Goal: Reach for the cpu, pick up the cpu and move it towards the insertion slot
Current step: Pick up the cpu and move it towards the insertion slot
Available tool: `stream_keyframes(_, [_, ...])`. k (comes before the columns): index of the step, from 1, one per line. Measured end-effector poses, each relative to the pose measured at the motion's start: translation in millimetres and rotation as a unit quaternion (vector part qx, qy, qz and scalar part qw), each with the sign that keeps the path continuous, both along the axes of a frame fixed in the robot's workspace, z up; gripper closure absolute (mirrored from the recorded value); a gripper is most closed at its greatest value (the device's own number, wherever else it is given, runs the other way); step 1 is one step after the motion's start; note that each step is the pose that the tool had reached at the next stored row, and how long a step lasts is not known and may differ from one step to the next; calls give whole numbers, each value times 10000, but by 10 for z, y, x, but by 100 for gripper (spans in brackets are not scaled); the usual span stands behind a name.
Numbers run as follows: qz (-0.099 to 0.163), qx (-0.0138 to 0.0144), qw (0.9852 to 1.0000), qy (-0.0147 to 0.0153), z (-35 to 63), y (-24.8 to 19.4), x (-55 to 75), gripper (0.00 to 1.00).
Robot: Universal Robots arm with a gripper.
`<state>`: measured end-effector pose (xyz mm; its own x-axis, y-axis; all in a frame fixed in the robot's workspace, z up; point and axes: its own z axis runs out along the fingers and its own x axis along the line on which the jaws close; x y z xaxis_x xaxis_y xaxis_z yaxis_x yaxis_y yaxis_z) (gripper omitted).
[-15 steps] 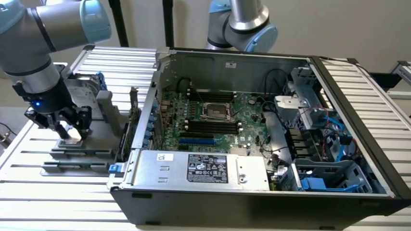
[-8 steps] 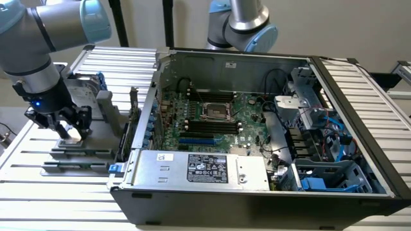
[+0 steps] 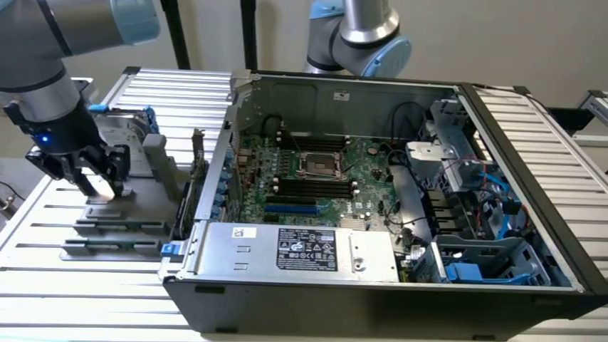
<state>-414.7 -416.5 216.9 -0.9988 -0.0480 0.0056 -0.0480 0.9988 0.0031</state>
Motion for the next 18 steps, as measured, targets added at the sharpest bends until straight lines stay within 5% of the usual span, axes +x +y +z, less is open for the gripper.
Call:
stream_keyframes(12, [0,-1,10000,1,546,-11,33,46])
stream_keyframes(18, [0,0,10000,0,819,-20,225,46])
